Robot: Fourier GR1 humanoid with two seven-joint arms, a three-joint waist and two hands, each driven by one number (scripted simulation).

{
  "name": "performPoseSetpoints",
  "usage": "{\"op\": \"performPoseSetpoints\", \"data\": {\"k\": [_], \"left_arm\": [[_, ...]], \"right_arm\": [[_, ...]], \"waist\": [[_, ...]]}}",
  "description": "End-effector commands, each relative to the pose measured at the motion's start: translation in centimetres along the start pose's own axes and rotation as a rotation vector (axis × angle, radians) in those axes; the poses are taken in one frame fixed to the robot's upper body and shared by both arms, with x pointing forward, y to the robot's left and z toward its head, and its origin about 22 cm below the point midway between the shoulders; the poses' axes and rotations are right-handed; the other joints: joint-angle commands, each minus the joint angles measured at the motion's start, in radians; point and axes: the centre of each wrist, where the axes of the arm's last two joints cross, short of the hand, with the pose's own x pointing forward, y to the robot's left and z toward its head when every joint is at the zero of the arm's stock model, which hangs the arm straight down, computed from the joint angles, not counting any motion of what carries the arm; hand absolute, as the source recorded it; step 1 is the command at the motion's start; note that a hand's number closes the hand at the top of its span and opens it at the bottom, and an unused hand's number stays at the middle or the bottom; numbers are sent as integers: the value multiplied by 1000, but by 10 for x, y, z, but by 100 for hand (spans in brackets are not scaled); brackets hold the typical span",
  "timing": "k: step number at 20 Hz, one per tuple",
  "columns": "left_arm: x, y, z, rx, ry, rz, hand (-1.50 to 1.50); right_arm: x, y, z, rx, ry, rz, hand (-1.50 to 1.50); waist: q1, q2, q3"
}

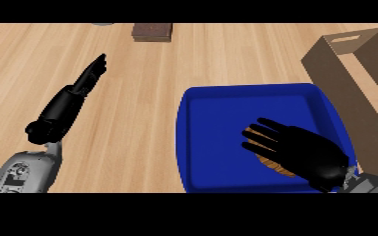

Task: Pick the croissant from the tray and place it in the cardboard box

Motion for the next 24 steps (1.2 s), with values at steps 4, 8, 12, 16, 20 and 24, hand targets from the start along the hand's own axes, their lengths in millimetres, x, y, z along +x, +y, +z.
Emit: {"op": "performPoseSetpoints", "data": {"k": [4,8,12,16,20,24], "left_arm": [[4,-8,7,14,-10,-8,0],[-1,3,4,1,4,5,0],[-8,-2,-6,-4,-4,10,0],[1,-4,6,2,-6,-4,0],[-2,-1,4,3,-2,9,0],[-8,-11,4,-5,-11,-5,0]], "right_arm": [[-10,16,-38,0,58,29,-150],[-23,25,-26,-1,70,26,-150],[-12,34,-29,30,42,-2,-150],[-9,37,-45,16,-56,63,150],[-13,53,-52,-98,-101,75,150],[-29,46,-56,-180,-117,105,150]], "waist": [[6,1,0],[2,1,0],[-2,0,0],[3,0,0],[3,1,0],[3,2,0]]}}
